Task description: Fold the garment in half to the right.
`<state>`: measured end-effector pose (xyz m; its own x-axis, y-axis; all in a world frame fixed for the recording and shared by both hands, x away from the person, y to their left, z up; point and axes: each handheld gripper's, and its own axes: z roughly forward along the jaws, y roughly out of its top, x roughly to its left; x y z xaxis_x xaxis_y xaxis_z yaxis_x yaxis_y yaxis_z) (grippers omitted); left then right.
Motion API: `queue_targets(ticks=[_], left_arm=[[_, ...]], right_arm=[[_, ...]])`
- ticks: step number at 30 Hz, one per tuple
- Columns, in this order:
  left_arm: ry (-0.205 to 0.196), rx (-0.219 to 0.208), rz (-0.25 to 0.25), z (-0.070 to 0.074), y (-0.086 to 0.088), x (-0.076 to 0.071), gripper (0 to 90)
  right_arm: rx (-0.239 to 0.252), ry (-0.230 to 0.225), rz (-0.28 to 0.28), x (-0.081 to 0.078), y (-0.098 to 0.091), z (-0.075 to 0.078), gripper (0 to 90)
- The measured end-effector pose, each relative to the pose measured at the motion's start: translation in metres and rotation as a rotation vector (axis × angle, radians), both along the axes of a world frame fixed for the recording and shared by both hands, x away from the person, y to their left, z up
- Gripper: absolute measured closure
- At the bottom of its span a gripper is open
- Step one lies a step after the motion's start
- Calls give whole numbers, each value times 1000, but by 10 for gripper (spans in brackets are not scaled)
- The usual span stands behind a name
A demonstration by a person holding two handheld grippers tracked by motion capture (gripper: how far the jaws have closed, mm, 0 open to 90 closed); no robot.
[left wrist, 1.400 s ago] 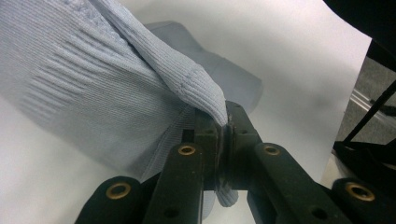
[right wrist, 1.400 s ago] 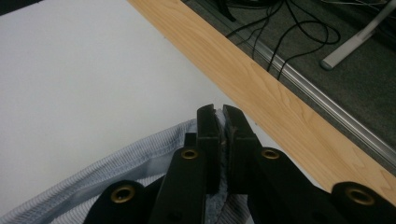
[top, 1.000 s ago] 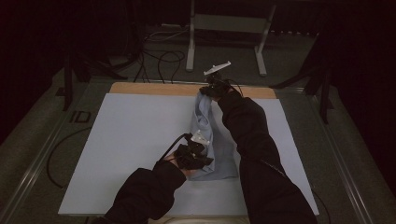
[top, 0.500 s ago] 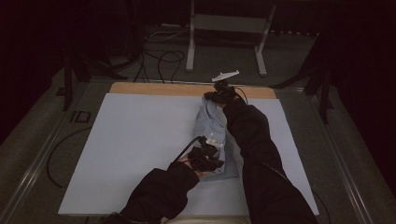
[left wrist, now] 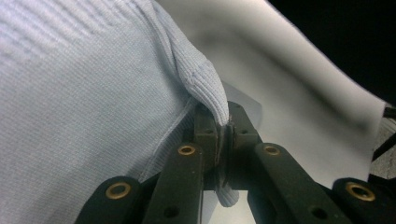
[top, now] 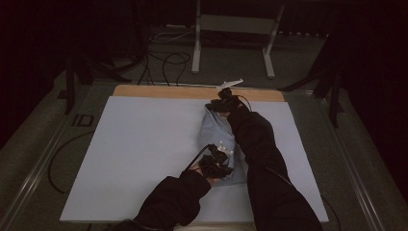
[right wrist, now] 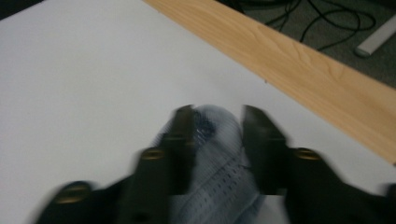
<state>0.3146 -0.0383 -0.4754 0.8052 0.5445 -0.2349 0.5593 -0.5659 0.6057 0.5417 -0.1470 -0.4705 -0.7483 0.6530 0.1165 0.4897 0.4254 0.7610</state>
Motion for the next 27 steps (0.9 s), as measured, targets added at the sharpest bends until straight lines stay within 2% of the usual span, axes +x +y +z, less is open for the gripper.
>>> queue_targets(ticks=[2, 4, 6, 7, 8, 11, 12, 14, 15, 16, 18, 22, 23, 25, 26, 27], left_arm=[[6, 13, 0, -4, -2, 2, 865], [17, 12, 1, -7, -4, 3, 864], [24, 14, 1, -8, -6, 4, 863], [24, 14, 1, -8, -6, 4, 863], [28, 15, -2, -9, -9, 5, 862], [33, 13, 0, -10, -11, 6, 857], [32, 13, 3, -10, -15, 8, 850], [31, 13, 4, -10, -17, 8, 837], [38, 7, -5, -11, -21, 9, 817], [38, 7, -5, -11, -21, 9, 794], [48, 16, -42, -13, -27, 7, 747], [47, 11, -56, -13, -31, 6, 661], [44, 17, -63, -12, -31, 5, 639], [41, 3, -69, -10, -33, 3, 574], [41, 3, -69, -10, -33, 3, 570], [18, 0, -73, -7, -33, 2, 539]], right_arm=[[-13, 34, 1, 0, -2, -2, 417], [2, 62, -3, -1, -7, -2, 307], [24, 61, -10, -3, -12, 1, 229], [24, 61, -10, -3, -12, 1, 229], [37, 60, -5, -6, -16, 6, 163], [45, 54, -1, -9, -17, 8, 149], [37, 38, 11, -16, -19, 14, 138], [37, 34, 16, -18, -20, 16, 135], [58, 27, 12, -22, -24, 20, 135], [58, 27, 12, -22, -24, 20, 135], [69, 26, 14, -28, -29, 24, 130], [94, 20, 9, -35, -40, 28, 129], [98, 18, 5, -36, -43, 29, 126], [114, 15, -1, -38, -49, 30, 120], [114, 15, -1, -38, -49, 30, 120], [127, 13, -12, -40, -55, 32, 116]])
